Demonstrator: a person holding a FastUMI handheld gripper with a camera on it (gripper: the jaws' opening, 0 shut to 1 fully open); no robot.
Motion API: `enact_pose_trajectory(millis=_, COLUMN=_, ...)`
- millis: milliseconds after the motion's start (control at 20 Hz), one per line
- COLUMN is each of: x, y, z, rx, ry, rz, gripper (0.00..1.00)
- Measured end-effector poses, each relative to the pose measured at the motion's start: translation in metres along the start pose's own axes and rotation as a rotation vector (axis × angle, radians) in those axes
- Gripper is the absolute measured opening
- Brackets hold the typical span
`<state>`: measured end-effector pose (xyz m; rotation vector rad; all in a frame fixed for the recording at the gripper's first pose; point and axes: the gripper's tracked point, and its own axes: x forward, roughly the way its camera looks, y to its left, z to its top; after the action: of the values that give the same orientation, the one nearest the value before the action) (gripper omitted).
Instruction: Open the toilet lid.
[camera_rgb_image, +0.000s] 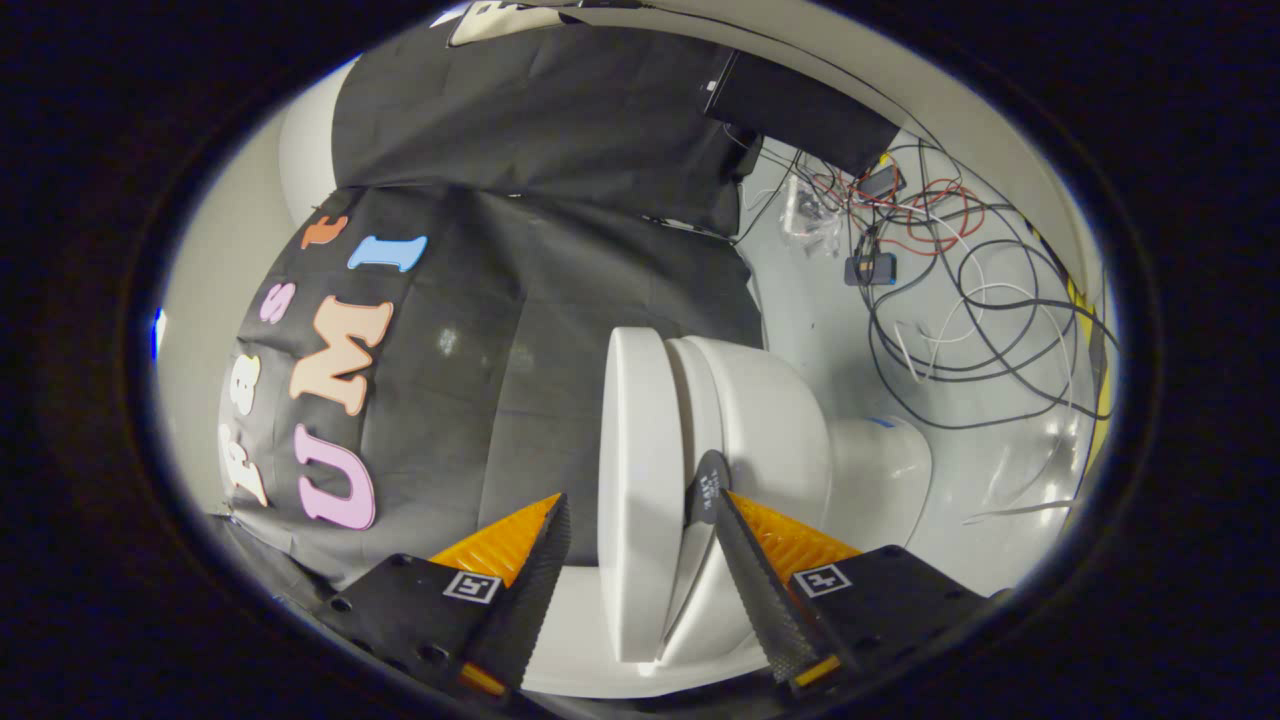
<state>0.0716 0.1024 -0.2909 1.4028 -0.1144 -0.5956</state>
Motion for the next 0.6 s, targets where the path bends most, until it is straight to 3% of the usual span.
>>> enact_pose_trajectory(millis=150, x=0.001, y=-0.012, z=-0.001, rx=-0.005, ry=0.01, rz=-0.034, gripper=0.91)
enact_pose_trajectory(millis=350, x=0.018, y=-0.027, z=-0.002, rx=0.079, ry=0.038, rz=-0.089, gripper=0.28)
enact_pose_trajectory(millis=500, x=0.024, y=-0.014, z=-0.004, rx=0.082, ry=0.063, rz=-0.06, gripper=0.28)
enact_pose_trajectory(millis=600, x=0.032, y=-0.026, z=-0.015, rx=-0.007, ry=0.116, rz=-0.129, gripper=0.28)
